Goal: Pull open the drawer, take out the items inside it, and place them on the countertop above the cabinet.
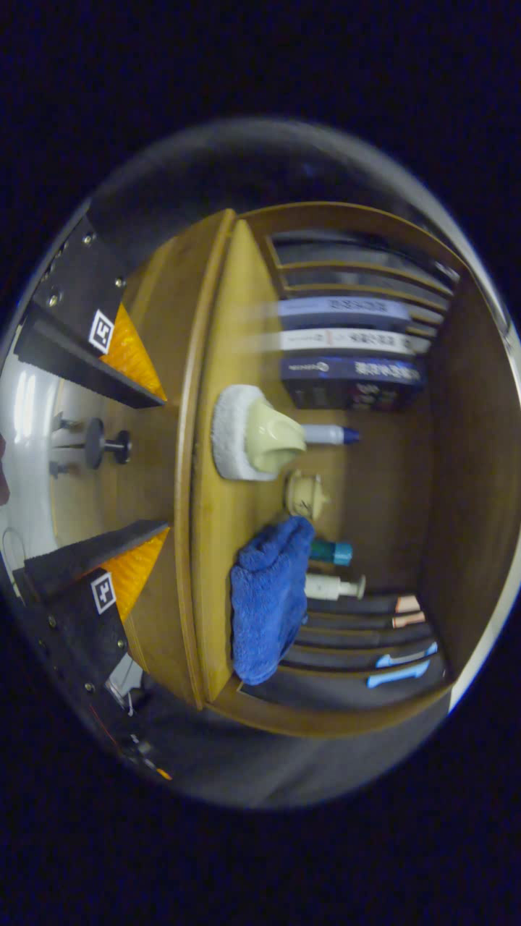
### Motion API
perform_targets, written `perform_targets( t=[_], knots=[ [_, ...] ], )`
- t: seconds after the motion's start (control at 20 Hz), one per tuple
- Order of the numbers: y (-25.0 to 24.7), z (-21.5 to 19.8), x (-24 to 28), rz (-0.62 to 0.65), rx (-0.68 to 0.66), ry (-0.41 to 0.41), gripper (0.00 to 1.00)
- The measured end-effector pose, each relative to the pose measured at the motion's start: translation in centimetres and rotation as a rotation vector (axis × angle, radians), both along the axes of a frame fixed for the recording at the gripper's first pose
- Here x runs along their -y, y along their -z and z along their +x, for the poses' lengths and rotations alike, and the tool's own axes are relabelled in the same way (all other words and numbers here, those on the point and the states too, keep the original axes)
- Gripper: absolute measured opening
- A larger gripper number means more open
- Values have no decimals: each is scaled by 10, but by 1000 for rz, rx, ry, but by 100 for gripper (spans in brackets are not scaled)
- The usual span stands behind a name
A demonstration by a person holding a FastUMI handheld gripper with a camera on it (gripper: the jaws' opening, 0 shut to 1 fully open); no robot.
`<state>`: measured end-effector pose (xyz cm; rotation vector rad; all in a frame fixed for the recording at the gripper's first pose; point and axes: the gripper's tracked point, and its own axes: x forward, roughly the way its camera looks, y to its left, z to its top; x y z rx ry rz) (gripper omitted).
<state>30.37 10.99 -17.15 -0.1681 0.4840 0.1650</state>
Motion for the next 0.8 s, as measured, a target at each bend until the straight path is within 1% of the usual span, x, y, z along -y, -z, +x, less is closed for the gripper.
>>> perform_targets(
  t=[0.1, 0.2, 0.3, 0.45, 0.6, 0.8],
  knots=[
    [-5, -10, 4, -21, -33, -62, 94],
    [-12, -19, 10, 6, -30, -108, 94],
    [-18, -26, 38, -21, -30, -110, 94],
    [-17, -48, 84, -61, -61, -114, 94],
    [-17, -60, 135, -84, -39, -124, 94],
    [-9, -71, 209, -127, -15, -114, 94]
  ],
)
